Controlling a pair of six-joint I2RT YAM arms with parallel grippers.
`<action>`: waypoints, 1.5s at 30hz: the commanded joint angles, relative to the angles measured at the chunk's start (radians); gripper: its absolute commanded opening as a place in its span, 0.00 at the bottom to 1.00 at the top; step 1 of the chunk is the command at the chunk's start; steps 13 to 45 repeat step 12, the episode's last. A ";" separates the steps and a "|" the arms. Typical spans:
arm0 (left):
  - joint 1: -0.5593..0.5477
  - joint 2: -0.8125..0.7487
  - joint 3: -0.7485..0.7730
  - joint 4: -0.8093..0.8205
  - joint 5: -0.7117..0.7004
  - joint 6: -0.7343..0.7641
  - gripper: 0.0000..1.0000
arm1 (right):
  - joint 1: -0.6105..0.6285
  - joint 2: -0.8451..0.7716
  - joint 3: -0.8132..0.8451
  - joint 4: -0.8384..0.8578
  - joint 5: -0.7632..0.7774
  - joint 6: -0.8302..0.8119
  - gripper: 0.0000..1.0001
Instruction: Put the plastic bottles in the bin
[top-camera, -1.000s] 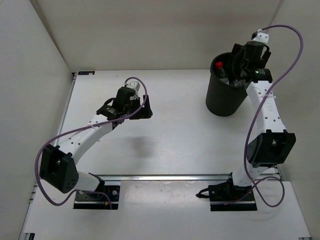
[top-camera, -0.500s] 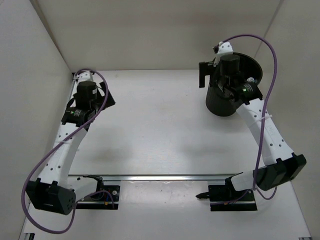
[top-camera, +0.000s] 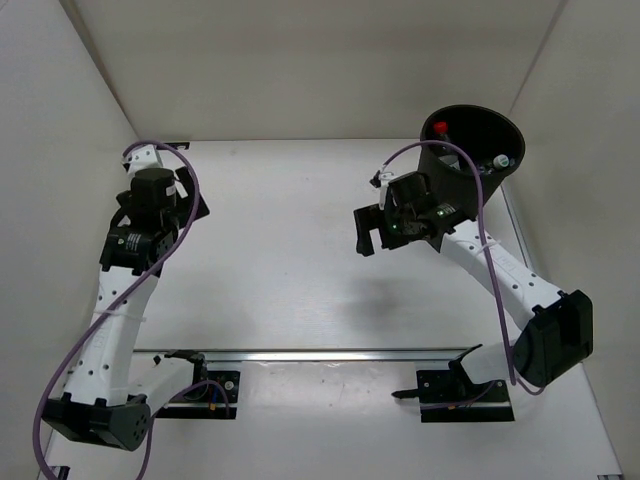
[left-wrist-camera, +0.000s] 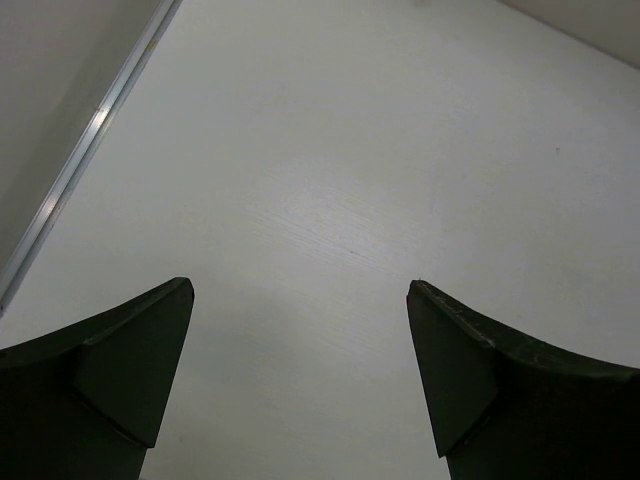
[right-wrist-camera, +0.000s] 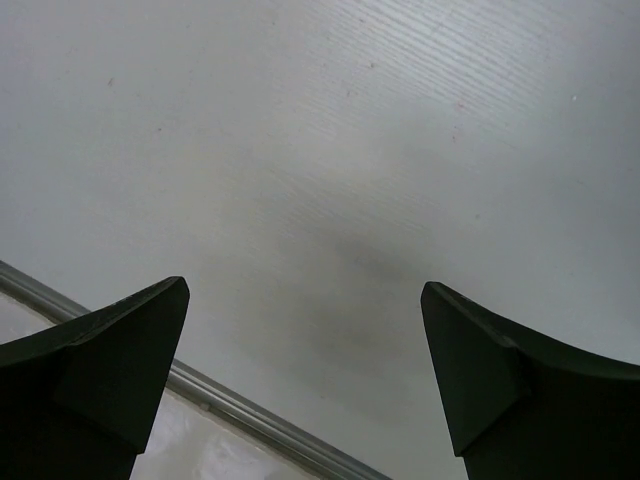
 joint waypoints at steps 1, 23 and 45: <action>-0.012 -0.032 0.079 -0.019 -0.012 0.009 0.99 | -0.024 -0.039 -0.015 0.042 -0.047 0.063 0.99; -0.004 -0.074 0.020 -0.051 -0.041 -0.006 0.99 | -0.090 -0.123 -0.076 0.087 -0.058 0.112 0.99; -0.004 -0.074 0.020 -0.051 -0.041 -0.006 0.99 | -0.090 -0.123 -0.076 0.087 -0.058 0.112 0.99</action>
